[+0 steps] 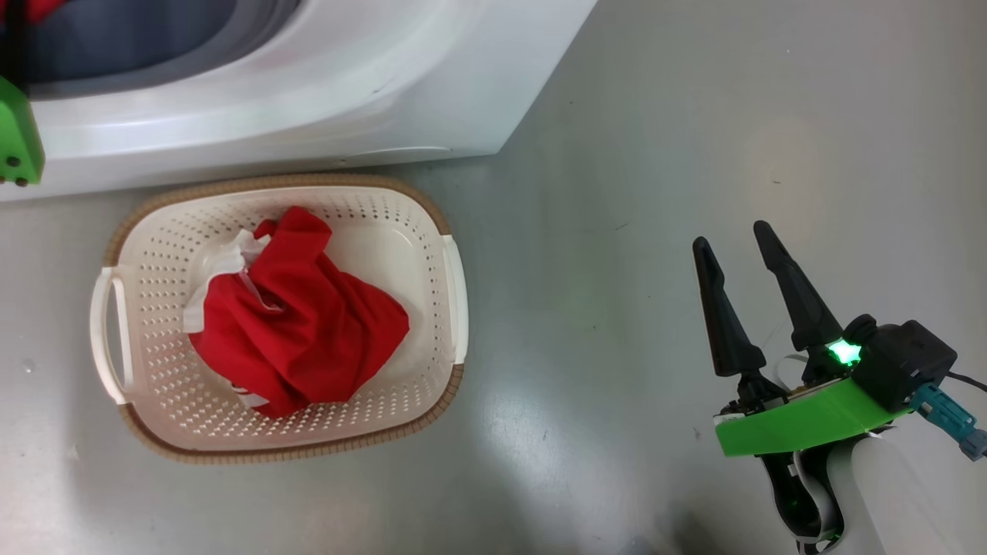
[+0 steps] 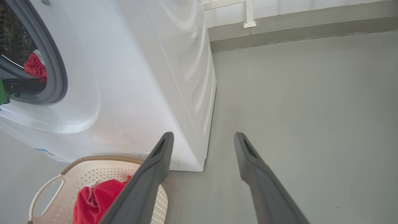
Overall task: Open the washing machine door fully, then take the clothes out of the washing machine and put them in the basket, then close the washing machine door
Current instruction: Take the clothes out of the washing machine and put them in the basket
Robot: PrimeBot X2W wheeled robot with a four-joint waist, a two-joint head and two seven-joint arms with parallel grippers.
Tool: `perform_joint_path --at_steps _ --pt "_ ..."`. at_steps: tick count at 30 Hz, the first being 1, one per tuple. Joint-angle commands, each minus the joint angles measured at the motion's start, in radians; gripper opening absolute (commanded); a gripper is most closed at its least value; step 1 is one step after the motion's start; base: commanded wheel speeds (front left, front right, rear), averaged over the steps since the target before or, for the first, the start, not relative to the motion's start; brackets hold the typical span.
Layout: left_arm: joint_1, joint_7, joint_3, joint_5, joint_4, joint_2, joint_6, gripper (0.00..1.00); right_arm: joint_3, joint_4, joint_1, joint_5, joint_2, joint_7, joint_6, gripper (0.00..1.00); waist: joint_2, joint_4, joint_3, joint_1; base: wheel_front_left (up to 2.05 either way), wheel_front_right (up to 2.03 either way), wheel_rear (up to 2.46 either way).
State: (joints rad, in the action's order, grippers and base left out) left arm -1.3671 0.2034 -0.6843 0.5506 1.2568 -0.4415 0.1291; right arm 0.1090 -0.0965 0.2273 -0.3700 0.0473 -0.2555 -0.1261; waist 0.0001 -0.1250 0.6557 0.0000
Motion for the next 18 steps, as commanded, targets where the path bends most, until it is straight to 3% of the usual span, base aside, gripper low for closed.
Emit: perform_joint_path --at_steps 1,18 --pt "-0.021 0.026 0.009 0.005 -0.020 -0.050 0.002 0.00 0.020 0.023 -0.004 -0.007 0.003 -0.006 -0.005 1.00 -0.0001 0.004 -0.005 0.0000 0.00 0.00 0.00" --pt "0.015 0.058 0.024 0.088 -0.100 -0.019 0.002 0.00 0.011 0.012 -0.003 -0.009 0.003 -0.006 -0.005 1.00 -0.0001 0.024 -0.038 0.0000 0.00 0.00 0.00"
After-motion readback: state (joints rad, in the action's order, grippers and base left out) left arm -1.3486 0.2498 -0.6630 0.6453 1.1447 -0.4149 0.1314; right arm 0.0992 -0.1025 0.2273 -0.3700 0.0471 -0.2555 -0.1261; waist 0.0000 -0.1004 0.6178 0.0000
